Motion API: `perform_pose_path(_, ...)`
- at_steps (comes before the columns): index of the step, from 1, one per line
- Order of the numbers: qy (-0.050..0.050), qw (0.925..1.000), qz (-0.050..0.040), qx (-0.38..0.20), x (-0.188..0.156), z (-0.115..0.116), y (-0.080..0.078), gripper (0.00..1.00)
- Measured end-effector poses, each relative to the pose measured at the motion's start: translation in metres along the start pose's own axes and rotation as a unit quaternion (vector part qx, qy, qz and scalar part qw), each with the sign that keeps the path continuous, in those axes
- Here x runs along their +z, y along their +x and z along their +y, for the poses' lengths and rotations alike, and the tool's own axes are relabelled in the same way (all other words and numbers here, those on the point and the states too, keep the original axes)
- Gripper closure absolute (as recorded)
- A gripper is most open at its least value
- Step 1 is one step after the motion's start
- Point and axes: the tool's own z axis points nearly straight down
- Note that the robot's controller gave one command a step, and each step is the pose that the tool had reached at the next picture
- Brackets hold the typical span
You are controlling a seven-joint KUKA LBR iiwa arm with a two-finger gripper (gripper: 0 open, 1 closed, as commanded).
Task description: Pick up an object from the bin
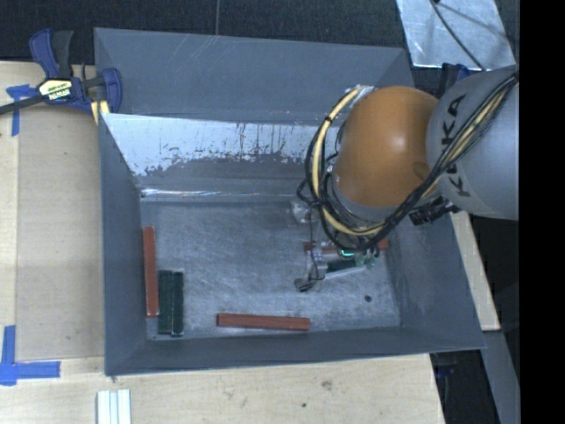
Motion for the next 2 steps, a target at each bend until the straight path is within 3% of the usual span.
perform_pose_path(1,0.001,0.9988,-0.0006,0.05,0.091,-0.032,-0.032,0.0)
perform_pose_path(2,0.002,0.9953,-0.0052,0.096,0.101,-0.11,-0.045,0.0)
